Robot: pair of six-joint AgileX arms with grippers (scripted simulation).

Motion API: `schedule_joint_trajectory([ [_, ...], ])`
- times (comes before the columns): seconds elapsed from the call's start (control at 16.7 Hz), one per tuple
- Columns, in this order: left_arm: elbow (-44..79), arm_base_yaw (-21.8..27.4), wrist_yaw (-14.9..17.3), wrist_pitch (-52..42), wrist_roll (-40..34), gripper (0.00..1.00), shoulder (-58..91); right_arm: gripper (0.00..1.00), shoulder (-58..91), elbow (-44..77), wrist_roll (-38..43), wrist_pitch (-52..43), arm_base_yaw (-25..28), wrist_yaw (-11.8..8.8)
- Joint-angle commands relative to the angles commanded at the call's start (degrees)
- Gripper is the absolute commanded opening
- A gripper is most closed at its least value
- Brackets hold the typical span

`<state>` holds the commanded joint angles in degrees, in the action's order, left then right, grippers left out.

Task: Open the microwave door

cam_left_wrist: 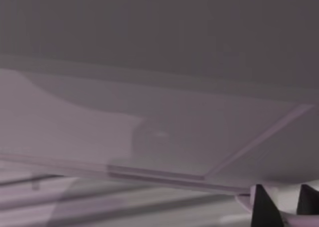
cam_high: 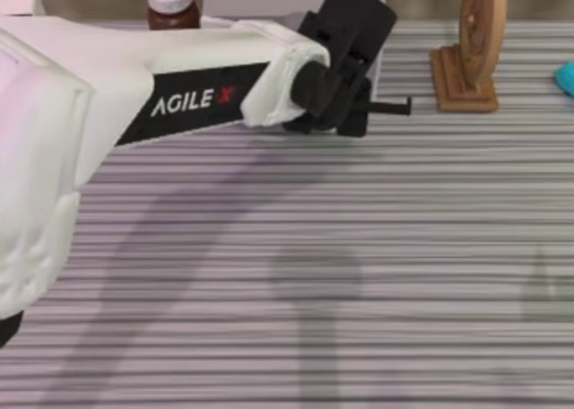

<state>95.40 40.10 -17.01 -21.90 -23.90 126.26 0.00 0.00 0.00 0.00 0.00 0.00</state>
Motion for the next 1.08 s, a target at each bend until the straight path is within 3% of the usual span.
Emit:
schedule_joint_trajectory([
  [0.42, -5.13, -1.12, 2.5, 3.16, 4.05, 0.0, -3.43, 1.0, 0.0, 0.0, 0.0, 0.0, 0.0, 0.0],
  [1.08, -5.13, -1.12, 2.5, 3.16, 4.05, 0.0, -3.43, 1.0, 0.0, 0.0, 0.0, 0.0, 0.0, 0.0],
])
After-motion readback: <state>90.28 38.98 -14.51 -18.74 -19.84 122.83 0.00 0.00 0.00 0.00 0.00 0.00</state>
